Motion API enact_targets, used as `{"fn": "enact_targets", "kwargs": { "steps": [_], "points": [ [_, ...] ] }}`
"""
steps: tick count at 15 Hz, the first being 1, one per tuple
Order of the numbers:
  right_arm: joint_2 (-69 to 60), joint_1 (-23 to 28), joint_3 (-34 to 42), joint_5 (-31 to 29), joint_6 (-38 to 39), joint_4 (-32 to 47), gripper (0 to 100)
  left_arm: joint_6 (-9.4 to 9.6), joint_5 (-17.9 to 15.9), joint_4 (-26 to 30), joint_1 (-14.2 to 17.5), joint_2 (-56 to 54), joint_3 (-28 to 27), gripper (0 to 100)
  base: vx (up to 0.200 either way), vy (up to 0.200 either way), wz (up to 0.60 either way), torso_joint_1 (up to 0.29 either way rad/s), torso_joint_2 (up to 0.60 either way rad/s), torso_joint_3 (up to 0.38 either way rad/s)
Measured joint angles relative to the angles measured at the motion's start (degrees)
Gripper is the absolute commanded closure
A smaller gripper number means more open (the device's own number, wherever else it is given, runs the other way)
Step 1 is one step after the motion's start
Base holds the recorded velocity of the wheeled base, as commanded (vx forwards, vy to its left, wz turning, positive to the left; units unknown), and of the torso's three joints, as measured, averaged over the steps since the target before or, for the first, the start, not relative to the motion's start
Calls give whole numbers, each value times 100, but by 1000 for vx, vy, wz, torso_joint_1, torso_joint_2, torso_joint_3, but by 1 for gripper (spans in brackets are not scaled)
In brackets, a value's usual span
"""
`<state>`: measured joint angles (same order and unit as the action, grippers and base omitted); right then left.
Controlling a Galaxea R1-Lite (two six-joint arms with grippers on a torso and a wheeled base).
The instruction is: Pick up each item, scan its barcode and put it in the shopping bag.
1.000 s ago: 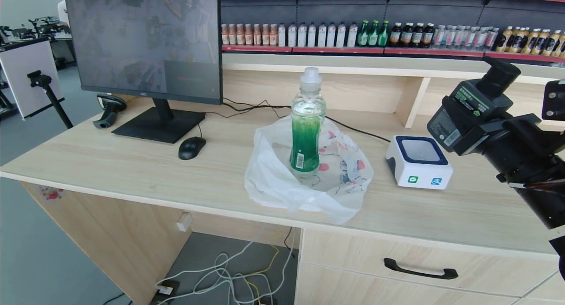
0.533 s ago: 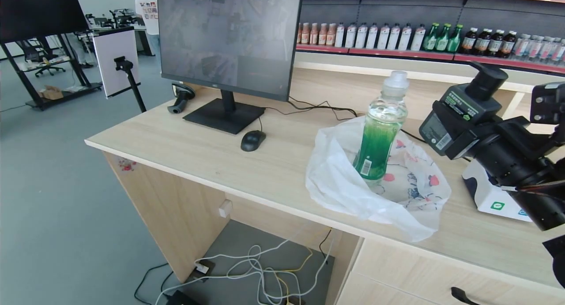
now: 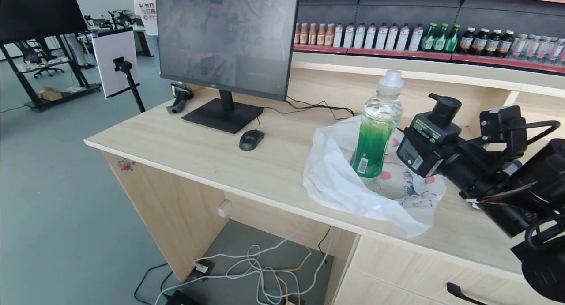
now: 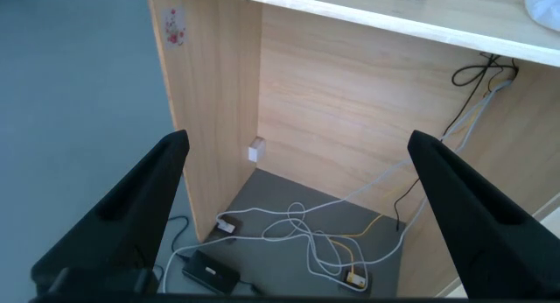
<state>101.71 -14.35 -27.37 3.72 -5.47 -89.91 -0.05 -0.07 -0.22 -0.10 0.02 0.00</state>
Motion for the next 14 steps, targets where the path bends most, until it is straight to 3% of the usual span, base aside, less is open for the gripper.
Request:
{"fn": "enact_targets", "kwargs": {
  "steps": [14],
  "points": [
    [850,-138,9,2,-119,-4,100,0,-2,-2,0,0,0,0,0,0,0,0,0,0]
  ]
}}
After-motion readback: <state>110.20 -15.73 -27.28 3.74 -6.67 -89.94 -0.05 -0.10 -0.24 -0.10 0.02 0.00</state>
